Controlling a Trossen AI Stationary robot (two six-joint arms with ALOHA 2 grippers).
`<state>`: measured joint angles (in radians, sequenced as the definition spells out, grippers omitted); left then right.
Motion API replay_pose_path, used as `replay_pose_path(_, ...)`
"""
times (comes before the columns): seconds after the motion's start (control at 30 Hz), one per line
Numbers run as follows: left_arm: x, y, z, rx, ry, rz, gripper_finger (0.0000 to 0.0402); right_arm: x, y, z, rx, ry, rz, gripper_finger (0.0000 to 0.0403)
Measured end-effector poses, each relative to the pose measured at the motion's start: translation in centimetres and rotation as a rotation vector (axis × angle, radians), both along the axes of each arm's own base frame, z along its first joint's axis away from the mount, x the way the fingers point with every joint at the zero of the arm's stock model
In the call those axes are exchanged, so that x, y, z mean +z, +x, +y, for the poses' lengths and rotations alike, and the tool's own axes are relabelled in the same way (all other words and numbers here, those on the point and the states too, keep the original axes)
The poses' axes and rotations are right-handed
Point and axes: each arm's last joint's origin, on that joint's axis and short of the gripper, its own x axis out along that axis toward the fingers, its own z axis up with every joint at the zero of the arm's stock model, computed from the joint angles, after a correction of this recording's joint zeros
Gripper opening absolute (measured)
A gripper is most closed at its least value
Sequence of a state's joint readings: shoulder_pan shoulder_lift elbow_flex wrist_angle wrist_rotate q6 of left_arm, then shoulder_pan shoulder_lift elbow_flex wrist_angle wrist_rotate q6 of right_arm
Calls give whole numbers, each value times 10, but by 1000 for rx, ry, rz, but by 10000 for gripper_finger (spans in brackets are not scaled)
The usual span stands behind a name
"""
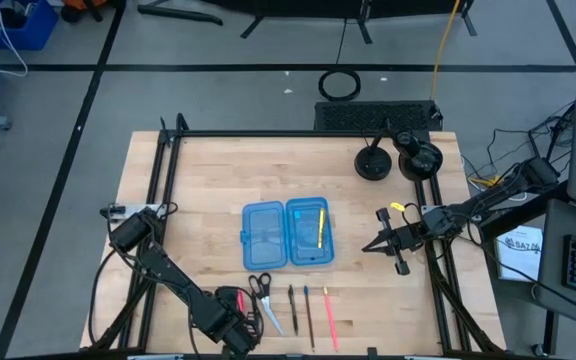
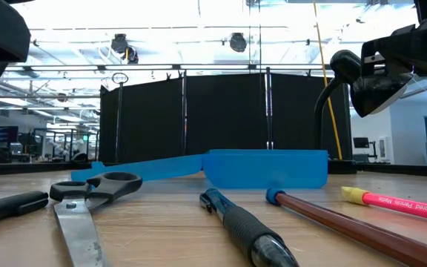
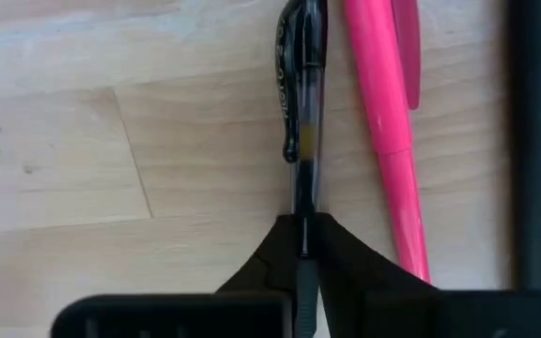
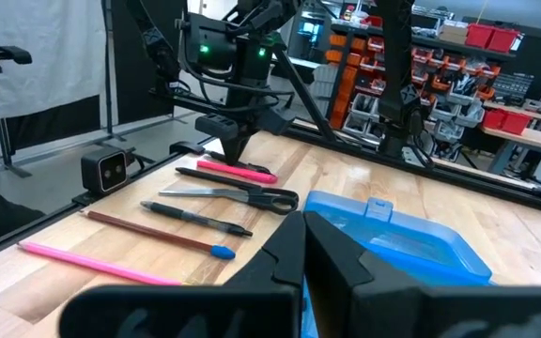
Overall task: Pick & place school supplies into a supply box
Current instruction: Put the left black transparent pen into the blue supply box
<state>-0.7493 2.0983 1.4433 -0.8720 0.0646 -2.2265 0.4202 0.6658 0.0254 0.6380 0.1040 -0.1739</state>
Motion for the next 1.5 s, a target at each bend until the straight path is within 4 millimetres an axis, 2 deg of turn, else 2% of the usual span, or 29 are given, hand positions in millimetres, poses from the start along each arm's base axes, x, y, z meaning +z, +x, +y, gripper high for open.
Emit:
replay_pose_path(0.17,2,1,3,-20,0,8,36,0,0,0,0,5,1,0)
replay_pose_path(0.33,17,-7,10,-24,76,-12,21,0,0,0,0,26,8,0)
replay_pose_path(0.5,53,-15,23,-11,215,-153,21,0,0,0,0,29,9,0)
replay_pose_path(0.63,72,-20,34,-14,301,-223,21,0,0,0,0,28,12,0)
replay_pose_path(0.77,90,-15,48,-12,328,-298,21,-1,0,0,0,27,16,0)
replay_pose_path(0.93,105,4,69,-38,289,-386,24,-1,0,0,0,27,16,0)
replay_pose_path(1.1,110,38,94,-23,274,-517,25,-1,0,1,24,28,17,0)
replay_pose_path(1.33,117,82,142,-29,312,-692,22,0,0,1,27,32,7,0)
replay_pose_path(1.5,112,98,185,-49,344,-653,22,1,0,1,27,32,2,0)
